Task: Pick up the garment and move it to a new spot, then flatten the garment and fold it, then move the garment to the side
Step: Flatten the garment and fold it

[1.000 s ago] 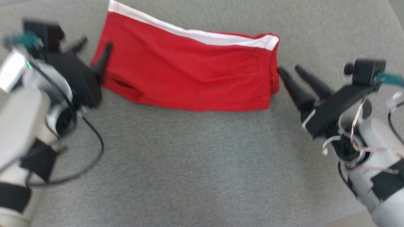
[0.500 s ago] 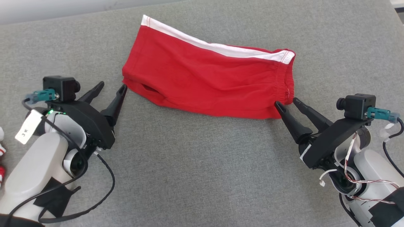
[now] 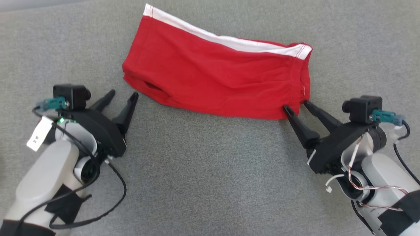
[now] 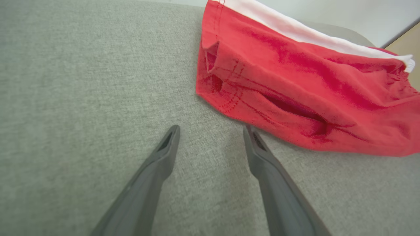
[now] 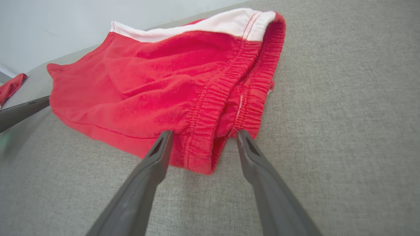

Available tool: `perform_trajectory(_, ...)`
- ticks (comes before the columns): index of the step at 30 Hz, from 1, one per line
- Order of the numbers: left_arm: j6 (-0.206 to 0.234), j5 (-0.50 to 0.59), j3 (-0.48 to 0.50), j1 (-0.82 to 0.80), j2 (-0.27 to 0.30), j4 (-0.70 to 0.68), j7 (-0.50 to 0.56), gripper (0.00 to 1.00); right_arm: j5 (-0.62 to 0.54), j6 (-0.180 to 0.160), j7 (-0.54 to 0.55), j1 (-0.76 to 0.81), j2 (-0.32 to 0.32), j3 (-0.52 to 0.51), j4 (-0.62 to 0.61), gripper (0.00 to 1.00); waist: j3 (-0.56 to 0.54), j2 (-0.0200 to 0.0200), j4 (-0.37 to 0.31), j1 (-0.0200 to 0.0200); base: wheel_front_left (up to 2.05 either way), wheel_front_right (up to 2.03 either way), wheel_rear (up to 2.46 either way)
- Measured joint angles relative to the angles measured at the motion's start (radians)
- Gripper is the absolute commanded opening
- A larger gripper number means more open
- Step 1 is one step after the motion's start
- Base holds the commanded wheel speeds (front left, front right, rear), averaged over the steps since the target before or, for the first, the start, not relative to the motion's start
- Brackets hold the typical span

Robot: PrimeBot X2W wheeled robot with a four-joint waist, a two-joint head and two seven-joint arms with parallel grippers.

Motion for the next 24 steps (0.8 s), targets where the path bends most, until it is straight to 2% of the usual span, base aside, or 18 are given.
perform_trajectory(10, 0.001, 0.04, -0.009, -0.073, -0.035, 0.029, -0.034, 1.0, -0.036, -0.013, -0.007, -0.024, 0.012, 0.017, 0.021, 1.0, 0.043, 0.0001, 0.002, 0.0001, 0.0, 0.0, 0.0)
perform_trajectory(11, 0.001, 0.042, -0.014, -0.077, -0.035, 0.035, -0.035, 1.0, -0.036, -0.013, -0.006, -0.028, 0.012, 0.021, 0.028, 0.73, 0.044, 0.0002, 0.003, 0.0001, 0.0, 0.0, 0.0)
perform_trajectory(12, 0.001, 0.047, -0.02, -0.085, -0.035, 0.044, -0.036, 0.86, -0.037, -0.013, -0.006, -0.034, 0.012, 0.024, 0.031, 0.32, 0.045, 0.0002, 0.003, 0.0, 0.0, 0.0, 0.0)
perform_trajectory(13, 0.001, 0.044, -0.017, -0.089, -0.037, 0.049, -0.037, 0.3, -0.039, -0.013, -0.006, -0.04, 0.013, 0.027, 0.032, 0.04, 0.047, 0.0001, 0.002, 0.0, 0.0, 0.0, 0.0)
perform_trajectory(14, 0.001, 0.04, -0.017, -0.089, -0.044, 0.052, -0.039, 0.0, -0.04, -0.012, -0.006, -0.041, 0.013, 0.027, 0.032, 0.0, 0.048, 0.0001, 0.001, 0.0, 0.0, 0.0, 0.0)
perform_trajectory(24, 0.001, 0.039, -0.039, -0.106, -0.06, 0.082, -0.064, 0.0, -0.047, -0.009, -0.013, -0.054, 0.012, 0.03, 0.063, 0.0, 0.054, 0.0001, 0.001, 0.0, 0.0, 0.0, 0.0)
